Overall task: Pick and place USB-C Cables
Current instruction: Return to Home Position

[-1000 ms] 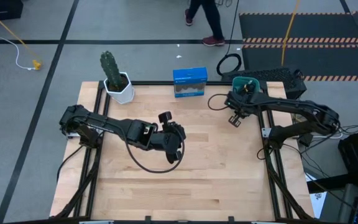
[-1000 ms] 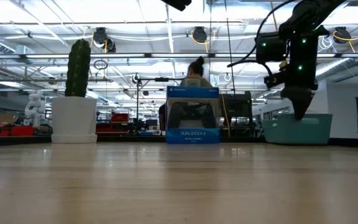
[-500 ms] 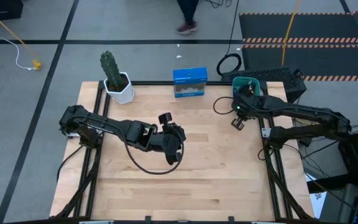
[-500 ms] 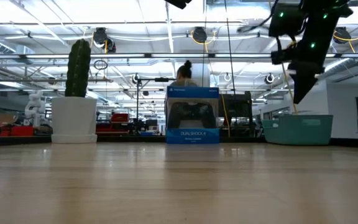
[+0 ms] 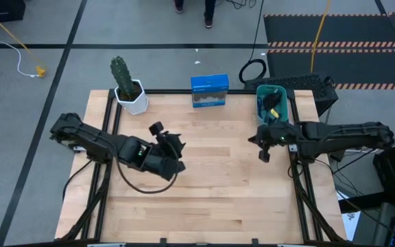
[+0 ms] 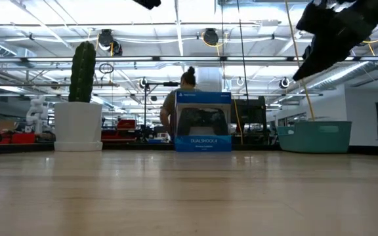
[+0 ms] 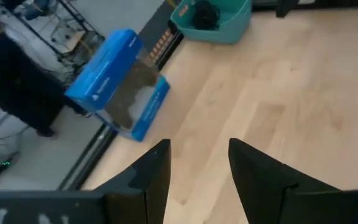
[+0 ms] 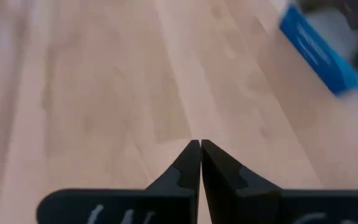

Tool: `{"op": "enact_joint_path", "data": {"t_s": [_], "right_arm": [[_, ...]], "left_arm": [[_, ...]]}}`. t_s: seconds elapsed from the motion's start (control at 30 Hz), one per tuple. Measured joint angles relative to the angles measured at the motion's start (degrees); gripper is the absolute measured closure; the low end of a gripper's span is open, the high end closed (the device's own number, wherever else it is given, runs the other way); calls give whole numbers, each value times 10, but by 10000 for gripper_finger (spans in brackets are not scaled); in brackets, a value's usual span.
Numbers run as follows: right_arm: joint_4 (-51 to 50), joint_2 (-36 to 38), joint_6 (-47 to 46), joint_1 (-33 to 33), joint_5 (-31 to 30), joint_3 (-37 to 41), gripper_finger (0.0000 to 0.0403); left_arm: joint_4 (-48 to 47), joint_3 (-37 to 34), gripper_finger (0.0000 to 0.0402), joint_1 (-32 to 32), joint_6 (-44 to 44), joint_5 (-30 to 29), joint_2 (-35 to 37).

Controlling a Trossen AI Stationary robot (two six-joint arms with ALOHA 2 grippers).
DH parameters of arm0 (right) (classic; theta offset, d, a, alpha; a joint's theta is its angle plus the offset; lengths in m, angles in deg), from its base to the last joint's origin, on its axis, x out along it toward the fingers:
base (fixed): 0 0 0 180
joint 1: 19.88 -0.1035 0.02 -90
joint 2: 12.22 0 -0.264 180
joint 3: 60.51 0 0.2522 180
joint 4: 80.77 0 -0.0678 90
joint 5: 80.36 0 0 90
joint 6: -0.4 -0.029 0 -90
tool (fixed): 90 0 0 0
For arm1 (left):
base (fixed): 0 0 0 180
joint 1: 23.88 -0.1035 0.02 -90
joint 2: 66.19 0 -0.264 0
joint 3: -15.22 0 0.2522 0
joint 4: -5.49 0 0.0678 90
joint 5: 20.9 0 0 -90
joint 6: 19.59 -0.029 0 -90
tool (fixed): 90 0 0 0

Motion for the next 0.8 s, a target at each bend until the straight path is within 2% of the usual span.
{"op": "enact_joint_path", "data": {"t_s": [0.27, 0.4, 0.63, 0.8], "right_arm": [[213, 71, 35, -70, 2, 129, 397], [291, 92, 56, -92, 2, 187, 397], [452, 103, 103, -103, 1, 266, 397], [480, 102, 110, -103, 1, 289, 397]], "left_arm": [[263, -187, 245, -28, -94, 91, 59], [380, -293, 282, -28, -123, 124, 88], [632, -457, 351, -11, -180, 138, 133], [798, -550, 385, -15, -221, 185, 141]]}}
